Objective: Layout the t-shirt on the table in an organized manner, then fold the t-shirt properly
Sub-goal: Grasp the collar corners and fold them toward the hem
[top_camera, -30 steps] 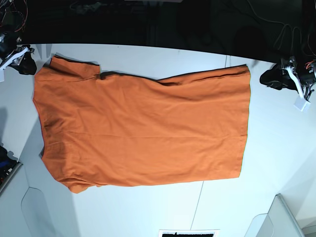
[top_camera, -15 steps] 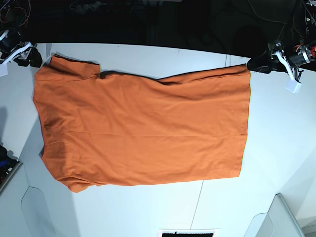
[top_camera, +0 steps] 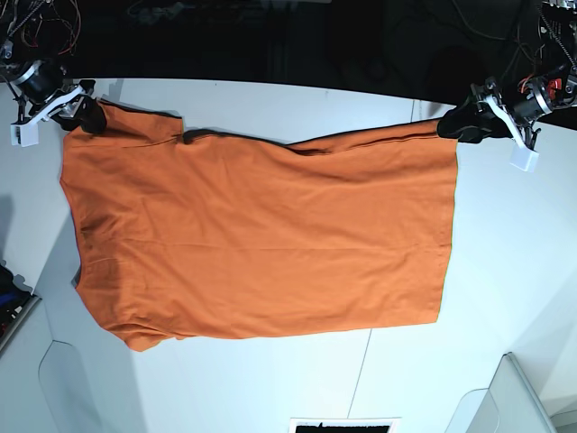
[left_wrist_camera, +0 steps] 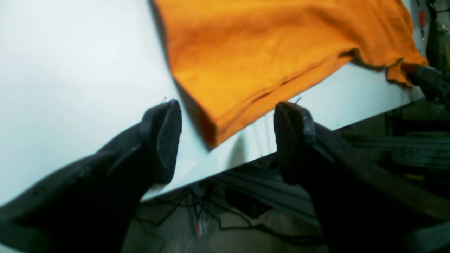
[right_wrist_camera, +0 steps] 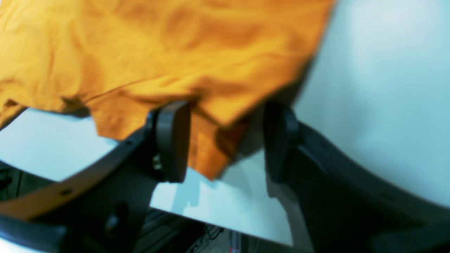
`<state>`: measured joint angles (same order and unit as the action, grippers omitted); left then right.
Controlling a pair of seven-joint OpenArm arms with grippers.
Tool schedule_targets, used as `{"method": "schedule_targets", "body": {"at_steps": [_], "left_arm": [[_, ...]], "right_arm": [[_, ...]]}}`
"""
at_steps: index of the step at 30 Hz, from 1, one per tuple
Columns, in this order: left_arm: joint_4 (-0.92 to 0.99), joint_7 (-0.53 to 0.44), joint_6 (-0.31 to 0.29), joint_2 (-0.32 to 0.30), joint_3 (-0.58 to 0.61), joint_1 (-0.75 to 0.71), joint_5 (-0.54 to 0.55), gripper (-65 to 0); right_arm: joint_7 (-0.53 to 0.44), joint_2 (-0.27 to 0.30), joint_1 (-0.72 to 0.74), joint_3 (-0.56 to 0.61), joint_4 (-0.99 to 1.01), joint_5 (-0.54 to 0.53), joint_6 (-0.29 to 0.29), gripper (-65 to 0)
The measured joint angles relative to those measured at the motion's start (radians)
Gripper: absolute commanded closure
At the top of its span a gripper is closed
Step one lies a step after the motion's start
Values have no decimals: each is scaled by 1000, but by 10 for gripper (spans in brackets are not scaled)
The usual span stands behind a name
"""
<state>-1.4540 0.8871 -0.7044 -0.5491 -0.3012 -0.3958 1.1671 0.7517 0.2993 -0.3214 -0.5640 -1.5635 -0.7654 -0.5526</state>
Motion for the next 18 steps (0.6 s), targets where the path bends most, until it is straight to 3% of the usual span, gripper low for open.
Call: {"method": "schedule_targets", "body": {"at_steps": [4,6,8,9,10,11,12,18], "left_arm": [[-6,-26,-6,0,50,7,-27,-436],[-6,-33,-8,0,61,8,-42,-411],[-6,-36,-8,-2,64,8,-55,-302],[-6,-35,-7,-2,65,8,-62,-213],[-5,-27,-6,-2,66,8,-68,-120],[-5,-19,-2,-2,67,7,-74,-38],[-5,-12,-3,-2,68,6,-72,0],[-91,71,11,-1,58,-2,-94,0]], "right_arm": [[-10,-13,3,30,-2,-2,-1,-322],[-8,-16,3,30,-2,-4,-2,-247],[-4,-16,2,30,-2,1,-2,-116],[-2,-17,2,30,-1,5,-1,-36],[2,-17,1,30,0,8,-2,0],[1,-17,0,30,0,6,-1,0],[1,-17,0,30,0,6,-2,0],[48,-19,-13,-31,-26,3,-2,0]]}}
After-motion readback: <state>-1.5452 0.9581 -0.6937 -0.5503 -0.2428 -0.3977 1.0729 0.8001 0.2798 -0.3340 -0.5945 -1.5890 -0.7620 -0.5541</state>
